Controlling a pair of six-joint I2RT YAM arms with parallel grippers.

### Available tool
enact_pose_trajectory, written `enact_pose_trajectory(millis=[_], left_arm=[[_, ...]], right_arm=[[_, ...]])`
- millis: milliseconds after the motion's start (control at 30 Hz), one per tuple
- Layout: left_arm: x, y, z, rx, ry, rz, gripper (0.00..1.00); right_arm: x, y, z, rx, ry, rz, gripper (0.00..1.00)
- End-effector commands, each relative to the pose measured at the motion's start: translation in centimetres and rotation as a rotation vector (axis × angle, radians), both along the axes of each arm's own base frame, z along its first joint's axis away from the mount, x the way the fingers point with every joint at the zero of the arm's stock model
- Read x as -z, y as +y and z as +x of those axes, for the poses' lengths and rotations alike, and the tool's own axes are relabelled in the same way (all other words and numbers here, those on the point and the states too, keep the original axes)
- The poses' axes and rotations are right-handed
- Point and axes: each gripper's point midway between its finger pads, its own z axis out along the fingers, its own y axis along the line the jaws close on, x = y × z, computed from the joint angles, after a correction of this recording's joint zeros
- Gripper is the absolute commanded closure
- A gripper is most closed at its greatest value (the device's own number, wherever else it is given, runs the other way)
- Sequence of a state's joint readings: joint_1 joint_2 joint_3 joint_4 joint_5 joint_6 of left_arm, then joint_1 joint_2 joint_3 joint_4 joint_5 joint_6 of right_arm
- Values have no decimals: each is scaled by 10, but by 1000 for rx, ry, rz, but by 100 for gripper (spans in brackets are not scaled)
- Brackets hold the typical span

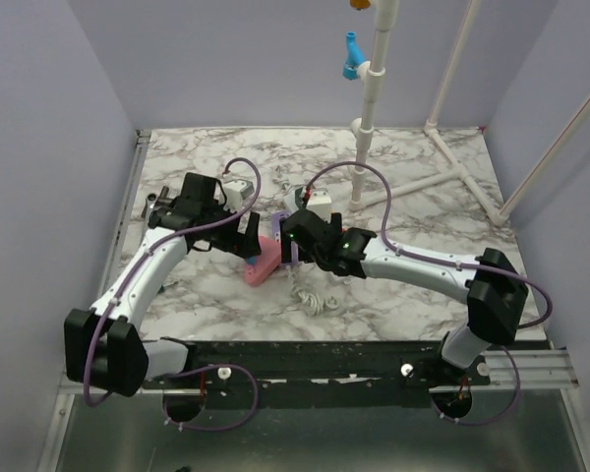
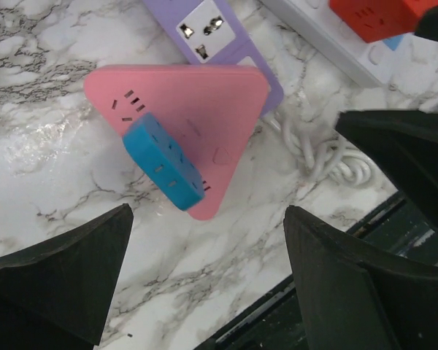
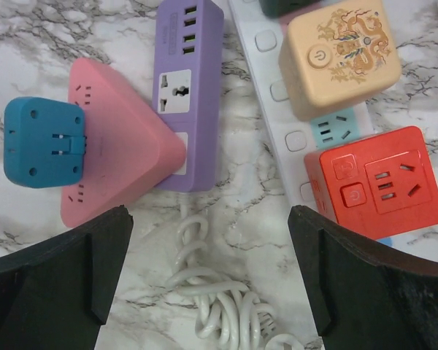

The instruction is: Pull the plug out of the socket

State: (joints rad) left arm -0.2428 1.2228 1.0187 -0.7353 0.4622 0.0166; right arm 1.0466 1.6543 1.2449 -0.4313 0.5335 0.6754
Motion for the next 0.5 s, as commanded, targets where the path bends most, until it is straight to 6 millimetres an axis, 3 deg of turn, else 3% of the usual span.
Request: enact_pose_trajectory(millis=[0,300,467], left_arm=[[25,-2,31,-86,40,47,15],[62,-8,36,-87,123,98,29],[67,-14,42,-79,130,96,71]], right_arm=[[-16,3,-7,3,19,99,0],[-17,-5,-5,19,63,159,0],[0,-5,-5,18,115,186,0]])
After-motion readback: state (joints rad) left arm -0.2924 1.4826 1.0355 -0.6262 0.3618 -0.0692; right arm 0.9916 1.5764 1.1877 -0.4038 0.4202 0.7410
